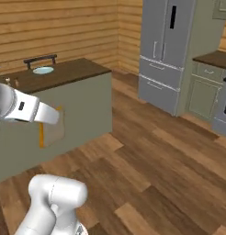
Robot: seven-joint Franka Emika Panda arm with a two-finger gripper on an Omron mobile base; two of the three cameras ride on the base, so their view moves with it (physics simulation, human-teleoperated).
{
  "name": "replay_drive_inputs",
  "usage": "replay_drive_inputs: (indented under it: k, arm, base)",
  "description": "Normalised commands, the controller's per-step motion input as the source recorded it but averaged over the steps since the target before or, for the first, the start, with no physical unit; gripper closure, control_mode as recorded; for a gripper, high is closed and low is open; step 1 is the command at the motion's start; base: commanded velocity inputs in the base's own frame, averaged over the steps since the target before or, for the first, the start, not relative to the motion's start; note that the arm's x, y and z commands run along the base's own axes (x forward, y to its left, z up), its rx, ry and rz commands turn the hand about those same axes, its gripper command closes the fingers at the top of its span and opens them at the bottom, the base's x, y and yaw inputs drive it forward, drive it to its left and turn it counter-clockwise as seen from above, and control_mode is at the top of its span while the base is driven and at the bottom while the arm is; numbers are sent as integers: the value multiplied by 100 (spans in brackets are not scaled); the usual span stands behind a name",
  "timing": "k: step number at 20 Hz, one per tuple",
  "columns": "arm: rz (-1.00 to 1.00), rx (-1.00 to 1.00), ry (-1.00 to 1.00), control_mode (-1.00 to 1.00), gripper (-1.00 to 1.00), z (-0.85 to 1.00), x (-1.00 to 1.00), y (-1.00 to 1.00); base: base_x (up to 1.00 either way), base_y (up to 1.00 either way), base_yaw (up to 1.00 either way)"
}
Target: Start the toaster. Once the lever pops up, take the bread to the plate on the dining counter.
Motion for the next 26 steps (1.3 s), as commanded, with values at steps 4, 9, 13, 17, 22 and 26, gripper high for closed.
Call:
replay_drive_inputs:
  k: [4,9,13,17,22,26]
  arm:
    - [0,0,0,100,100,0,0,0]
    - [0,0,0,100,100,0,0,0]
    - [0,0,0,100,100,0,0,0]
    - [0,0,0,100,100,0,0,0]
    - [0,0,0,100,100,0,0,0]
    - [0,0,0,100,100,0,0,0]
  base:
    - [94,0,66]
    - [100,0,49]
    - [100,-13,41]
    - [100,-21,40]
    - [100,-35,35]
    - [99,-61,28]
